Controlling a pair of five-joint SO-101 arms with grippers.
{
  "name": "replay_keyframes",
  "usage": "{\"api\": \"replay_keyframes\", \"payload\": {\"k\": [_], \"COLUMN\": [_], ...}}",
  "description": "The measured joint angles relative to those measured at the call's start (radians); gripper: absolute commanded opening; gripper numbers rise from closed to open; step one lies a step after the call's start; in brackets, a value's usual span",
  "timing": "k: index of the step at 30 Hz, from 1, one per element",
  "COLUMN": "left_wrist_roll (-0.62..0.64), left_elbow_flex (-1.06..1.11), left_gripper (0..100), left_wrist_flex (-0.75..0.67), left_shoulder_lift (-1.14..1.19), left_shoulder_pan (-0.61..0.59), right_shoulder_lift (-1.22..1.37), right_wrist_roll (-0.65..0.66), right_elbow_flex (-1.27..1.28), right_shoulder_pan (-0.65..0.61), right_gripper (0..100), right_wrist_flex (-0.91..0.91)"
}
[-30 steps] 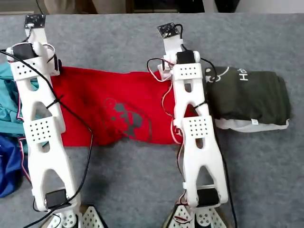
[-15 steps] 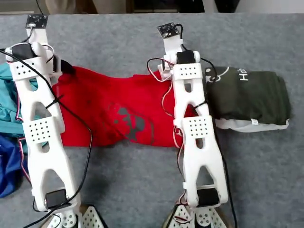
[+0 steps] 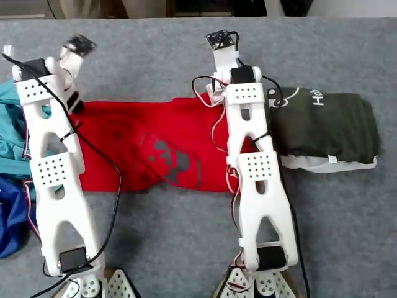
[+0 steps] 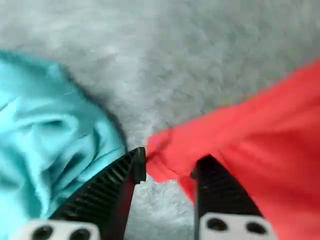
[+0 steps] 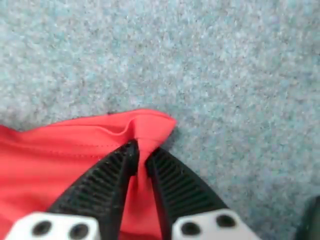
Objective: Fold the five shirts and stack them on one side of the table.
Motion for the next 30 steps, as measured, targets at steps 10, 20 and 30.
{"api": "replay_keyframes", "payload": {"k": [10,20,30], "left_wrist_roll": [-0.235,-0.255,-0.221], "left_elbow_flex": [0.015,0.015,0.100], "left_gripper": [51,36,36], "left_wrist_flex": [-0.058,-0.060,-0.388], "left_shoulder_lift": [0.000,0.000,0.000], "left_shoulder_pan": [0.000,0.002,-0.002], "right_shoulder_lift": [0.000,0.000,0.000], "right_wrist_roll": [0.000,0.000,0.000], "right_elbow_flex": [0.000,0.000,0.000], "right_shoulder_pan": [0.000,0.000,0.000], "right_gripper": [0.2,0.2,0.2], "right_wrist_flex": [0.000,0.000,0.000]}}
